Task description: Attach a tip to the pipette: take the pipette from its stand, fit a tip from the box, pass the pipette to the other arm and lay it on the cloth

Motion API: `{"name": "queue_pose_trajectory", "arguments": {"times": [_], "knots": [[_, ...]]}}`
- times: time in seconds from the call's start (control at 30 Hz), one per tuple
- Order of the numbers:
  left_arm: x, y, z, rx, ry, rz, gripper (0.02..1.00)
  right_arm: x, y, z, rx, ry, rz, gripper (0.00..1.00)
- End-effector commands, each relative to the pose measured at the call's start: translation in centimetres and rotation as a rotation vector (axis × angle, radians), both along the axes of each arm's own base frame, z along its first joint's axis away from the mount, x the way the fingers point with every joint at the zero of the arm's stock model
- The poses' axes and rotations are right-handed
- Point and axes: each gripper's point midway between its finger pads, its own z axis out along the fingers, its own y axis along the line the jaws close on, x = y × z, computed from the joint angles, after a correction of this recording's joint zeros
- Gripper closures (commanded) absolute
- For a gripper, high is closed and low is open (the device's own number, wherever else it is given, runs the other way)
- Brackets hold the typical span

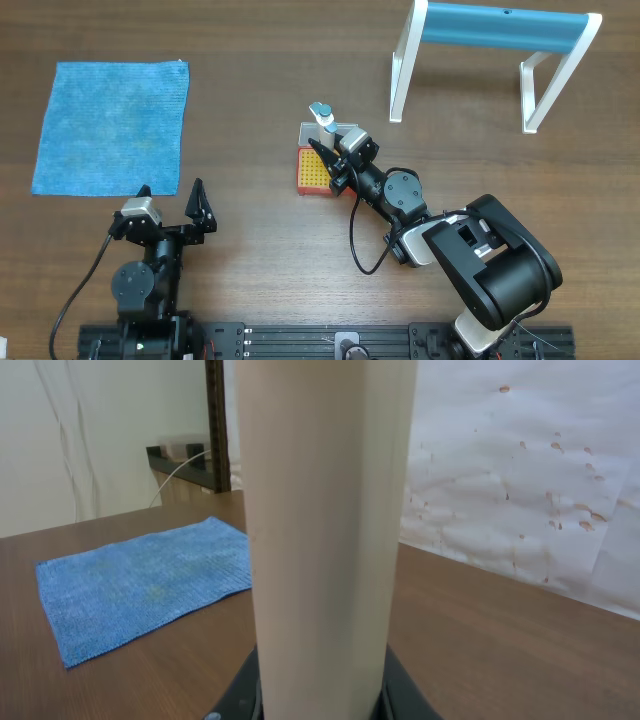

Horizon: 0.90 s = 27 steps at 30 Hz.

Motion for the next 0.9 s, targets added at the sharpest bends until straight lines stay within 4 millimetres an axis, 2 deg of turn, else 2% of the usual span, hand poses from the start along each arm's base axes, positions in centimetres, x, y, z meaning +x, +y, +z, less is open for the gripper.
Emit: {"name": "queue_pose_trajectory", "arguments": {"times": [0.03,0.1,0.13,0.23,0.3,0.4,0.47,0.57,0.67,0.7,0.77,0.8,0.87,0.9], "knots": [[0.0,0.0,-0.1,-0.009,0.000,-0.002,0.027,-1.0,-0.1,-2.9,-0.030,0.078,0.020,0.917],[0.0,0.0,-0.1,-0.009,0.000,-0.002,0.027,-0.8,0.1,-1.2,-0.007,0.039,0.021,0.919],[0.0,0.0,-0.1,-0.009,0.000,-0.002,0.027,-0.6,0.2,0.8,0.018,-0.005,0.021,0.919],[0.0,0.0,-0.1,-0.009,0.000,-0.002,0.029,-0.7,0.1,4.7,0.068,-0.092,0.021,0.919],[0.0,0.0,-0.1,-0.009,0.000,-0.002,0.027,-1.1,-0.1,6.3,0.089,-0.126,0.022,0.919],[0.0,0.0,-0.1,-0.009,0.000,-0.002,0.027,-2.1,-0.1,8.7,0.115,-0.181,0.053,0.919],[0.0,0.0,-0.1,-0.009,0.000,-0.002,0.027,-3.7,0.7,10.4,0.117,-0.222,0.147,0.919],[0.0,0.0,-0.1,-0.009,0.000,-0.002,0.027,-5.3,1.9,12.5,0.064,-0.155,0.265,0.919],[0.0,0.0,-0.1,-0.009,0.000,-0.002,0.027,-6.5,1.4,14.3,-0.026,0.052,0.279,0.919],[0.0,0.0,-0.1,-0.009,0.000,-0.002,0.027,-7.1,1.0,14.6,-0.054,0.118,0.279,0.919],[0.0,0.0,-0.1,-0.009,0.000,-0.002,0.027,-8.1,0.3,13.7,-0.125,0.286,0.273,0.919],[0.0,0.0,-0.1,-0.009,0.000,-0.002,0.027,-8.5,0.1,12.7,-0.151,0.349,0.273,0.915],[0.0,0.0,-0.1,-0.009,0.000,-0.002,0.027,-9.6,0.2,9.4,-0.205,0.499,0.285,0.917],[0.0,0.0,-0.1,-0.009,0.000,-0.002,0.027,-9.9,0.3,8.6,-0.202,0.552,0.285,0.917]]}}
